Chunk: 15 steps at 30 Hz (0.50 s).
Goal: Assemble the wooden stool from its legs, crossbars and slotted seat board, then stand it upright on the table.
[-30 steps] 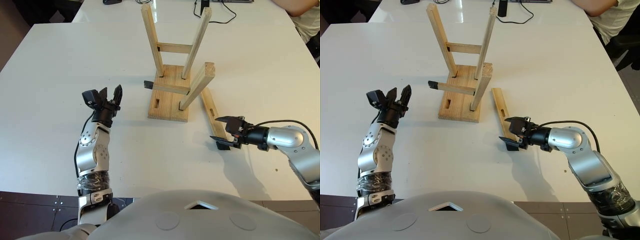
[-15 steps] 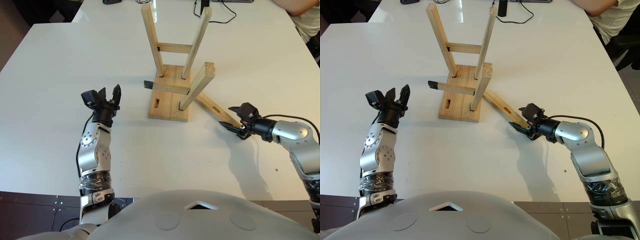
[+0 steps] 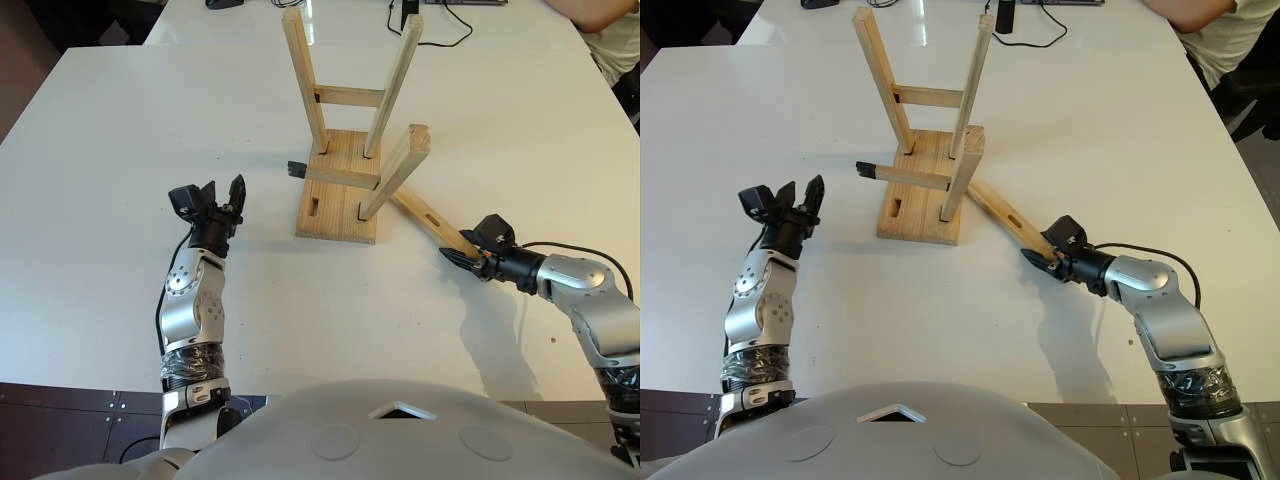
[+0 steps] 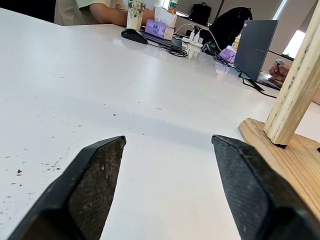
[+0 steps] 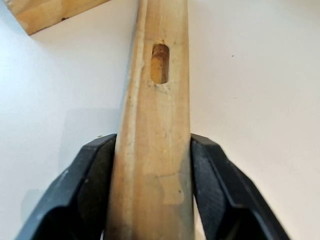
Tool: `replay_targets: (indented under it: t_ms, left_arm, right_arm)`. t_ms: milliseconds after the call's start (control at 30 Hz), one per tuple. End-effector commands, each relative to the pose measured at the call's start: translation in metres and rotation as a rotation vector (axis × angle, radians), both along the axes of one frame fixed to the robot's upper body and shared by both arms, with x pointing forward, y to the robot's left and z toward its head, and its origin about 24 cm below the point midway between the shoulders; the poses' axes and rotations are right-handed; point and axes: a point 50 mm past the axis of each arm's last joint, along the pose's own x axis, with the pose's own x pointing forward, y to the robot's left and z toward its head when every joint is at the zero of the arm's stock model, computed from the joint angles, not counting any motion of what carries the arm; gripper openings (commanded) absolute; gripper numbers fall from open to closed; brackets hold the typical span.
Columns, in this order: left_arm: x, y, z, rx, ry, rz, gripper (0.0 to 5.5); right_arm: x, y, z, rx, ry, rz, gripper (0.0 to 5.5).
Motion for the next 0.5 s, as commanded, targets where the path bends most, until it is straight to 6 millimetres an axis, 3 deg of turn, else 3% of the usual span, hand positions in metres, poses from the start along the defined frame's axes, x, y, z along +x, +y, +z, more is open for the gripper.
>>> replay_targets:
  t_ms: [33,167,233,300,400,500]
  left_arm:
    - [0.007,0.017,0.012,-0.029,-0.017,0.107,3.2]
    - [0.016,0.045,0.045,-0.139,-0.133,0.225,3.2]
    - [0.022,0.063,0.085,-0.285,-0.293,0.269,3.2]
    - [0.028,0.069,0.127,-0.397,-0.444,0.214,3.38]
    - [0.025,0.044,0.182,-0.466,-0.645,-0.079,3.7]
    - [0.016,0.005,0.206,-0.462,-0.7,-0.355,4.14]
  right_arm:
    - [-0.002,0.001,-0.004,0.007,0.02,-0.015,2.11]
    - [0.011,0.0,-0.001,0.025,-0.036,-0.063,2.11]
    - [0.039,-0.004,0.017,0.14,-0.123,-0.195,2.09]
    - [0.073,-0.008,0.047,0.348,-0.233,-0.354,2.09]
    - [0.111,-0.001,0.111,0.807,-0.372,-0.422,2.09]
    - [0.107,0.035,0.16,1.047,-0.376,-0.082,2.09]
